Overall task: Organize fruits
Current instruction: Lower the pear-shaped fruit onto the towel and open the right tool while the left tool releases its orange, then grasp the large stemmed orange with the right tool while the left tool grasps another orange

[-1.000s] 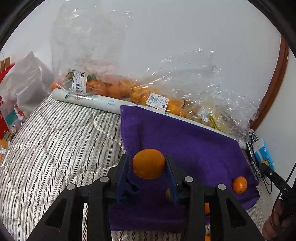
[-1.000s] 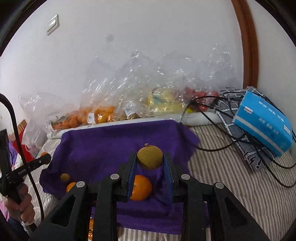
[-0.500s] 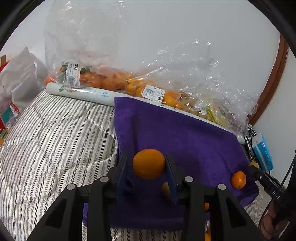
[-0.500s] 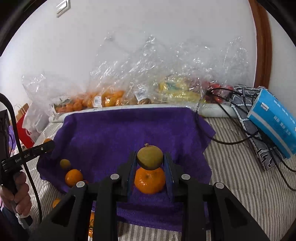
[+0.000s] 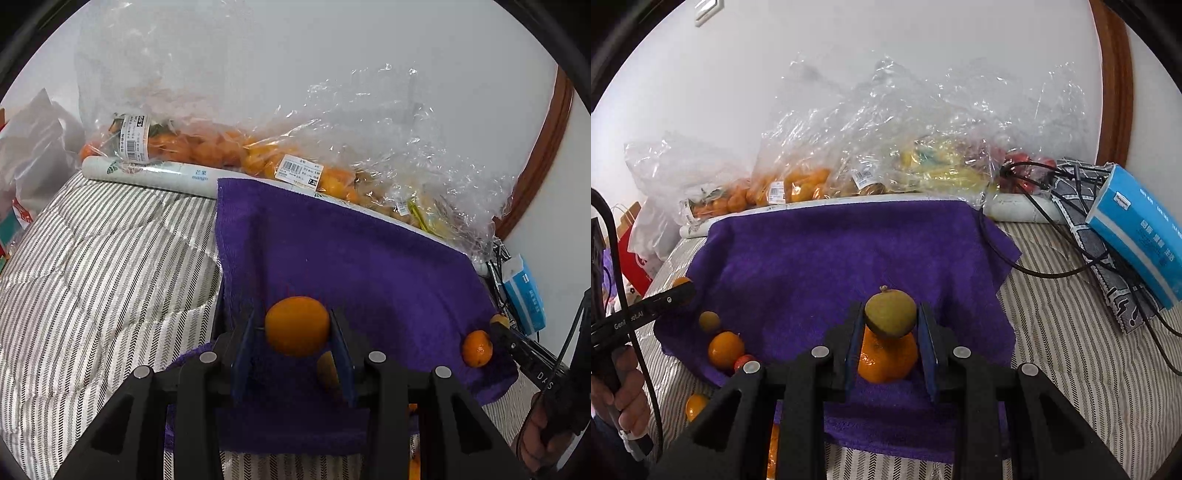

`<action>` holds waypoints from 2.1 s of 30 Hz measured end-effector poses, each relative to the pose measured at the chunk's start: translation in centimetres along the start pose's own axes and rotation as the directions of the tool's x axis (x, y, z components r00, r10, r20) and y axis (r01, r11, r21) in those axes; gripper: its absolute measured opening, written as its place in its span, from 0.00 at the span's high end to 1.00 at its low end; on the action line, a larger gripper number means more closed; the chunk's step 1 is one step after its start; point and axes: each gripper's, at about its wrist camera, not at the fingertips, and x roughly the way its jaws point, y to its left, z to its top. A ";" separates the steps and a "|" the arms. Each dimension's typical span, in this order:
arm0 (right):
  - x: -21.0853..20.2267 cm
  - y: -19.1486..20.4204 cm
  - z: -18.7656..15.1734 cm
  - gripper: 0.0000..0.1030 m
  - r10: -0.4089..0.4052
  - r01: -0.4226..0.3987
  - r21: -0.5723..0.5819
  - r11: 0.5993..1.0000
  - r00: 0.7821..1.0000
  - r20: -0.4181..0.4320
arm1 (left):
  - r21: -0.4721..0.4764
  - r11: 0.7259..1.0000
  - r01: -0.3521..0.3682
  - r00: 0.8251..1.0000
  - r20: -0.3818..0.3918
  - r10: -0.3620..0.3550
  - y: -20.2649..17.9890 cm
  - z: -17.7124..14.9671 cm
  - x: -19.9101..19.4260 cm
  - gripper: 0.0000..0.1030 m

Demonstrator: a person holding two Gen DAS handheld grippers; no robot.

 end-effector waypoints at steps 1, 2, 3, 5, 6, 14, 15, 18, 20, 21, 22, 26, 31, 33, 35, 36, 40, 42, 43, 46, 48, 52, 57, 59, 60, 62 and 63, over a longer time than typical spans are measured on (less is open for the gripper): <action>0.1 0.0 0.0 0.72 -0.001 0.001 0.001 1.000 1.000 -0.003 | -0.003 1.000 0.006 1.000 -0.004 -0.006 0.0 0.0 0.0 0.64; 0.2 0.0 -0.1 0.72 -0.003 0.003 0.001 1.000 1.000 -0.005 | -0.005 1.000 0.013 1.000 -0.008 -0.013 0.0 0.0 0.1 0.64; 0.3 0.0 0.0 0.72 -0.003 0.003 0.000 1.000 1.000 -0.007 | -0.005 1.000 0.016 1.000 -0.011 -0.016 0.0 0.0 0.1 0.64; 0.4 0.0 -0.1 0.72 -0.008 0.008 -0.002 1.000 1.000 -0.006 | 0.001 1.000 0.012 1.000 -0.015 -0.012 -0.2 -0.1 0.3 0.64; 0.5 0.0 -0.1 0.72 -0.009 0.009 -0.002 1.000 1.000 -0.007 | 0.006 1.000 0.009 1.000 -0.017 -0.008 -0.2 -0.2 0.4 0.64; 0.7 -0.1 -0.1 0.72 -0.006 0.006 0.003 1.000 1.000 -0.011 | 0.029 1.000 -0.001 1.000 -0.028 0.002 -0.5 -0.4 1.0 0.64; 0.7 -0.1 -0.1 0.72 -0.006 0.006 0.002 1.000 1.000 -0.011 | 0.032 0.999 -0.002 1.000 -0.029 0.003 -0.6 -0.4 1.0 0.64; 0.7 0.1 -0.2 0.72 -0.004 0.004 -0.005 1.000 1.000 -0.011 | 0.031 0.999 0.016 0.999 -0.035 -0.015 -0.7 -0.4 1.0 0.64; 0.7 0.2 -0.2 0.72 -0.002 0.002 -0.008 1.000 1.000 -0.010 | 0.038 0.999 0.024 0.999 -0.033 -0.023 -0.8 -0.4 0.9 0.64; 0.7 0.2 -0.2 0.72 -0.002 0.002 -0.010 1.000 1.000 -0.010 | 0.043 0.999 0.024 0.999 -0.029 -0.023 -0.9 -0.4 0.9 0.62; 0.6 0.2 -0.2 0.72 -0.001 0.001 -0.010 1.000 1.000 -0.010 | 0.046 0.999 0.024 0.999 -0.025 -0.023 -0.9 -0.4 0.8 0.58; 0.5 0.3 -0.2 0.62 0.006 -0.006 -0.006 1.000 1.000 -0.014 | 0.042 0.999 0.027 1.000 -0.004 -0.027 -0.9 -0.2 0.3 0.55; -0.5 0.8 -0.1 0.54 0.018 -0.017 -0.023 1.000 1.000 0.015 | 0.033 0.999 0.037 0.999 0.009 -0.037 -0.9 -0.1 -0.3 0.55; -0.9 1.3 -0.1 0.53 0.032 -0.031 -0.033 0.999 0.999 0.018 | 0.039 0.998 0.039 0.999 0.030 -0.040 -1.0 0.0 -0.8 0.55; -1.4 1.8 -0.1 0.53 0.052 -0.051 -0.040 0.998 0.998 0.024 | 0.058 0.998 0.012 0.998 0.061 -0.016 -1.3 0.1 -1.3 0.54; -1.7 2.1 -0.1 0.53 0.058 -0.057 -0.040 0.998 0.998 0.034 | 0.068 0.998 -0.004 0.997 0.074 -0.001 -1.4 0.1 -1.5 0.54; -3.0 3.6 -0.9 0.53 0.071 -0.069 -0.048 0.996 0.996 0.046 | 0.090 0.995 -0.040 0.993 0.113 0.029 -1.5 0.1 -2.2 0.53; -3.6 4.4 -1.7 0.53 0.064 -0.062 -0.070 0.996 0.997 0.036 | 0.088 0.996 -0.034 0.993 0.119 0.023 -1.5 0.2 -2.4 0.53; -3.8 4.6 -2.0 0.53 0.064 -0.061 -0.076 0.995 0.997 0.032 | 0.084 0.996 -0.027 0.993 0.118 0.016 -1.5 0.3 -2.5 0.53; -4.6 5.3 -3.7 0.53 0.068 -0.068 -0.090 0.994 0.998 0.003 | 0.070 0.998 -0.002 0.993 0.119 -0.006 -1.3 0.4 -3.1 0.53; -4.8 5.6 -4.7 0.54 0.073 -0.074 -0.094 0.993 0.997 -0.015 | 0.066 0.998 0.005 0.992 0.129 -0.014 -1.3 0.3 -3.5 0.53; -4.9 6.1 -6.3 0.56 0.072 -0.076 -0.087 0.993 0.996 -0.046 | 0.065 0.998 -0.003 0.989 0.147 -0.006 -1.4 0.1 -4.0 0.53; -4.4 6.0 -7.2 0.57 0.074 -0.079 -0.063 0.995 0.994 -0.080 | 0.066 0.998 -0.011 0.988 0.153 0.001 -1.0 -0.9 -4.9 0.53; -4.5 6.1 -7.2 0.57 0.070 -0.075 -0.062 0.995 0.994 -0.078 | 0.064 0.998 -0.023 0.988 0.156 0.012 -0.6 -1.5 -5.2 0.53; -4.5 6.2 -7.2 0.57 0.070 -0.075 -0.065 0.995 0.994 -0.079 | 0.063 0.998 -0.027 0.988 0.156 0.017 -0.5 -1.7 -5.3 0.53; -4.4 6.4 -7.4 0.57 0.068 -0.074 -0.072 0.995 0.994 -0.084 | 0.058 0.998 -0.036 0.988 0.153 0.027 -0.1 -2.2 -5.5 0.53; -4.2 6.5 -7.5 0.57 0.067 -0.074 -0.076 0.994 0.994 -0.090 | 0.055 0.998 -0.036 0.988 0.150 0.028 0.1 -2.4 -5.7 0.53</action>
